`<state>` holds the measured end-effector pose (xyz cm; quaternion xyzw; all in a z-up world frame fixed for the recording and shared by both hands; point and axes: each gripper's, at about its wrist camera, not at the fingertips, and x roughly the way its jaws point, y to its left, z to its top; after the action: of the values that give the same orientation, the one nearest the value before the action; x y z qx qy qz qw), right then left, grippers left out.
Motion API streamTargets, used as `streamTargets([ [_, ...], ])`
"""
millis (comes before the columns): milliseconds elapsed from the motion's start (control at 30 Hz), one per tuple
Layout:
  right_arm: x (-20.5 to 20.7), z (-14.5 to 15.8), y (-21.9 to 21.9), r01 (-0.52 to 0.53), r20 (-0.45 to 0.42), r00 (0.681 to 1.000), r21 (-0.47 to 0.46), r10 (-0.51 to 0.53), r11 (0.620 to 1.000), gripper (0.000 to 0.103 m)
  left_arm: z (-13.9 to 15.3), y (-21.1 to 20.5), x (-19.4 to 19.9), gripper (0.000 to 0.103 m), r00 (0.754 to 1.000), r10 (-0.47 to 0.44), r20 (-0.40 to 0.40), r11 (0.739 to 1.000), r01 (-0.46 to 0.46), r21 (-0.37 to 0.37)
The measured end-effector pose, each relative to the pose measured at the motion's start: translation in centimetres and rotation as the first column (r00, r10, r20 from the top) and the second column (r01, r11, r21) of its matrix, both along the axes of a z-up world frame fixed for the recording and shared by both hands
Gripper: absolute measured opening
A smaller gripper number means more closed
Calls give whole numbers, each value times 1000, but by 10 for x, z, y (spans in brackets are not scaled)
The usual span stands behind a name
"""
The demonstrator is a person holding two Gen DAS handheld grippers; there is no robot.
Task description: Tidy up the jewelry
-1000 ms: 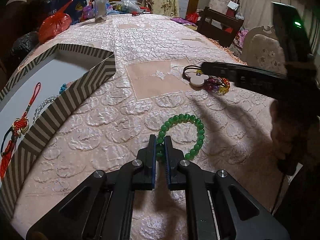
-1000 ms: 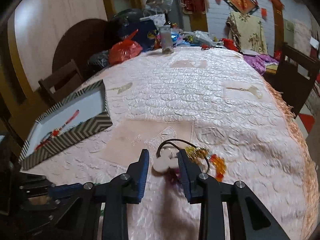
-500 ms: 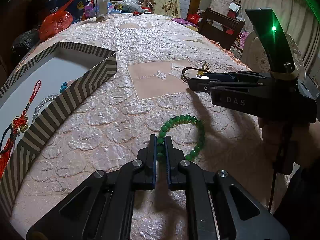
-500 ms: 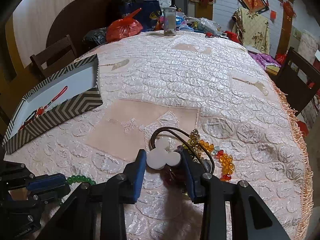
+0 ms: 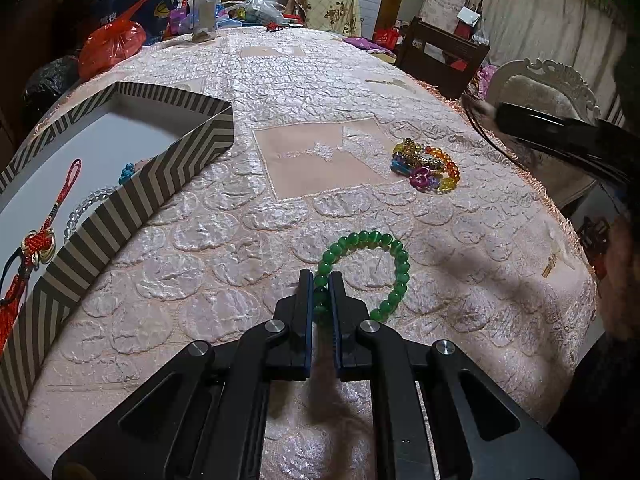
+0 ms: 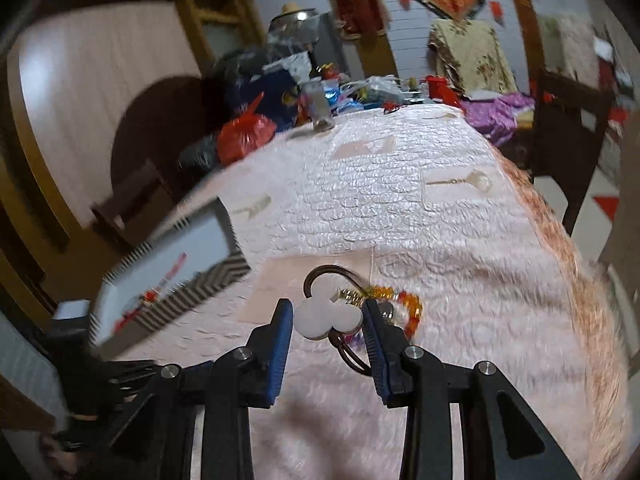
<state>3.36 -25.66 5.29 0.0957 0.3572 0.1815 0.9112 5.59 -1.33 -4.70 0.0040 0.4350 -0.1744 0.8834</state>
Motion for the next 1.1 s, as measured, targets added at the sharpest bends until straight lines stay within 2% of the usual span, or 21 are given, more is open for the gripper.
streamTargets([
  [100,-19,1,-2,23,-6,1000,9,-23,1000,34,4,-1,-6,6,1000,-15,25,1000,15,7],
  [167,-29,-2,3,22,-8,1000,-12,-22,1000,34,9,-1,-11,6,999,-28,34,999,28,-15],
  [300,-37,-6,12,23,-23,999,-50,-24,998,34,32,3,-23,6,996,-42,79,997,47,-67],
  [533,-45,-8,19,26,-26,999,-80,-28,996,34,63,8,-30,6,992,-35,124,994,47,-97],
  [767,-51,-6,22,35,-21,999,-91,-37,995,34,78,8,-36,6,990,-24,138,994,38,-101],
  [900,-57,-9,22,60,-57,996,-91,-65,994,34,84,6,-38,6,991,-27,135,995,40,-96],
  [1100,-62,-9,29,87,-90,991,-131,-100,988,34,88,7,-38,6,995,8,99,999,-2,-53],
])
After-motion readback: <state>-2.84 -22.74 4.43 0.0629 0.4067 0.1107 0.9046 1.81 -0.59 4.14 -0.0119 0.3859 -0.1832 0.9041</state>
